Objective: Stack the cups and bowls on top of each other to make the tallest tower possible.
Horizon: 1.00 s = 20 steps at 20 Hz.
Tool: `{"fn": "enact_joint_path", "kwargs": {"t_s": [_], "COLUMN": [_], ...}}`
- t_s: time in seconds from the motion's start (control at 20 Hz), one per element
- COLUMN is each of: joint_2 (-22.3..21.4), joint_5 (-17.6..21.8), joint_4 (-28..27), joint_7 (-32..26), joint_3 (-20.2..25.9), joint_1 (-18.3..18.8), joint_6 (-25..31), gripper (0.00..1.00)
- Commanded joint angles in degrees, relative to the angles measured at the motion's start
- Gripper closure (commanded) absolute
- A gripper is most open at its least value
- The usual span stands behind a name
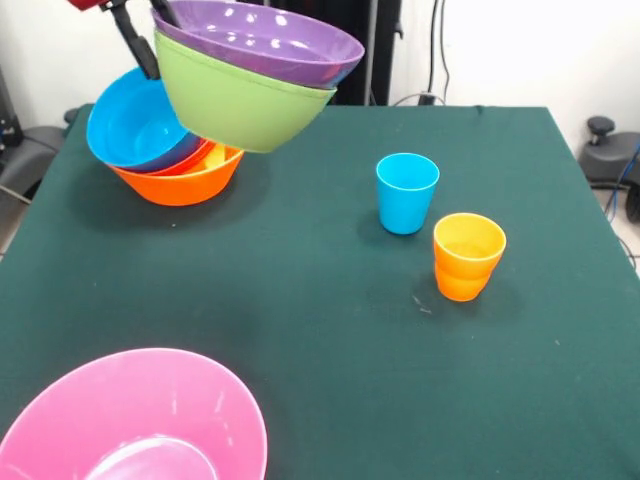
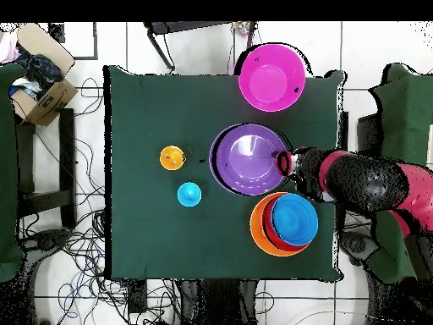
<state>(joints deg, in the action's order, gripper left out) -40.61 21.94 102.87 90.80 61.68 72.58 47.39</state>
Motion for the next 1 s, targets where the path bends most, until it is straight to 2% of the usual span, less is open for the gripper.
{"fn": "enact_joint_path", "kwargs": {"t_s": [0.05,0.15,0.45,1.0], "joint_2": [6.64,8.62,9.95,6.04], "joint_5": [8.93,9.48,9.06,4.44], "joint_4": [-2.19,-4.07,-8.99,-12.17], "joint_7": [-29.19,-32.97,-40.13,-40.57], "joint_3": [1.65,1.61,1.09,3.08], "joint_1": [2.25,3.19,5.46,5.31], "joint_6": [7.00,9.23,16.70,25.29], "gripper": [1.00,1.00,1.00,1.00]}}
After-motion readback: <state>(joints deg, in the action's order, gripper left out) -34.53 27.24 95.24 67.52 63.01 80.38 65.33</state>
